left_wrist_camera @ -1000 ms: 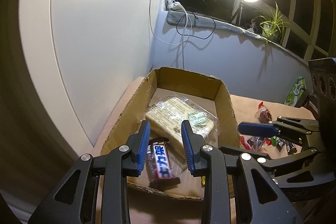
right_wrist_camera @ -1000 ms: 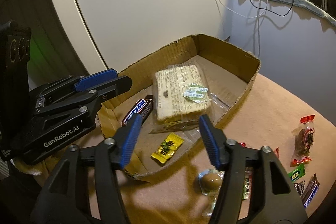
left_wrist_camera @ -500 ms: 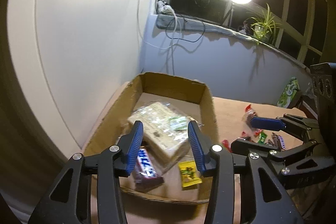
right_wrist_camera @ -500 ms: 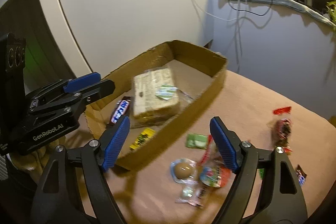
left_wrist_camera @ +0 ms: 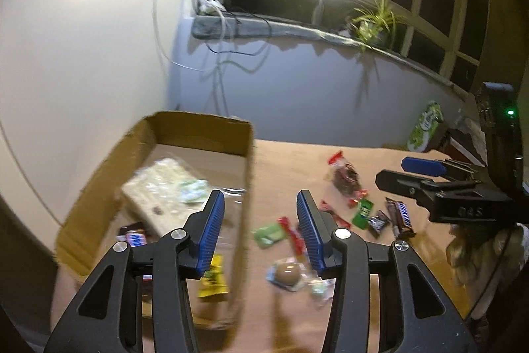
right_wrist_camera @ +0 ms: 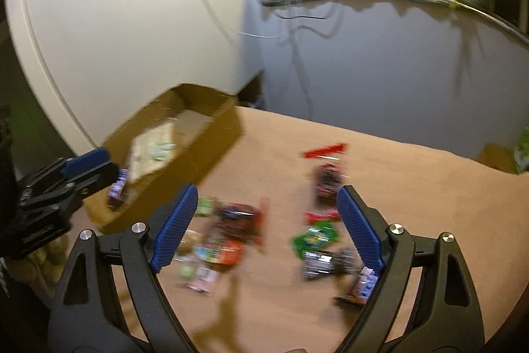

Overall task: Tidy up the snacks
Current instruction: 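Withdraw both grippers from the box back toward the remaining snacks, then grasp the Snickers bar with the right gripper while the left grasps a red-wrapped candy bag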

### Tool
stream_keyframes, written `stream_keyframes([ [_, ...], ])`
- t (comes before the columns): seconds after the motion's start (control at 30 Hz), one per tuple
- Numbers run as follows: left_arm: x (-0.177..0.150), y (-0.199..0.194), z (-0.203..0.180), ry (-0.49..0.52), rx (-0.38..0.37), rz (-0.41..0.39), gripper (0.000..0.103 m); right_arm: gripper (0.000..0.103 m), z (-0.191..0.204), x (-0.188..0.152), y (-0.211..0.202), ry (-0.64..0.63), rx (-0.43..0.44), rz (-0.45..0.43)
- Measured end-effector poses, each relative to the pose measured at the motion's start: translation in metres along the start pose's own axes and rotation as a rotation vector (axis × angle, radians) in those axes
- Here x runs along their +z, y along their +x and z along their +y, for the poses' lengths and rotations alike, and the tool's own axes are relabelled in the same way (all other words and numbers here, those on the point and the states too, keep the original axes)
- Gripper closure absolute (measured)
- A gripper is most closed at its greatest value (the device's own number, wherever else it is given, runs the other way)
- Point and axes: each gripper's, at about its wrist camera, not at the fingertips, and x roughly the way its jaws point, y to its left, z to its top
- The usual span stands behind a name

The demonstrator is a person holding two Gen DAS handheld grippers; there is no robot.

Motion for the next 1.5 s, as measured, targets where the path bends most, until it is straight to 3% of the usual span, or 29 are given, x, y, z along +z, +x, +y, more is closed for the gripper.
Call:
stream_keyframes([
  [0.23,-0.008,0.026,-0.041,0.074,-0.036,0.081,0.058,0.014,-0.051,-0.018,0.004,0.056,-0.054,0.059],
  [0.33,-0.011,0.039,-0.056,0.107,-0.032,0.109,0.049,0.014,-0.061,-0.029,0.011,0.06,-0.078,0.097],
  [0.87,-0.021,0.098,-0.084,0.189,0.048,0.231,0.049,0.015,-0.085,-0.058,0.027,0.069,-0.123,0.18],
  [1.17,-0.023,0.106,-0.076,0.15,0.042,0.257,0.049,0.032,-0.077,-0.062,0.034,0.037,-0.117,0.206],
  [1.23,-0.023,0.106,-0.077,0.148,0.038,0.256,0.054,0.035,-0.079,-0.063,0.033,0.045,-0.112,0.205],
  [1.33,-0.024,0.105,-0.078,0.152,0.037,0.252,0.059,0.047,-0.079,-0.063,0.031,0.05,-0.098,0.204],
  [1.4,-0.025,0.105,-0.079,0.155,0.038,0.249,0.061,0.063,-0.08,-0.064,0.029,0.051,-0.098,0.205],
  [1.5,-0.024,0.103,-0.081,0.158,0.038,0.241,0.066,0.064,-0.081,-0.065,0.029,0.054,-0.095,0.205],
])
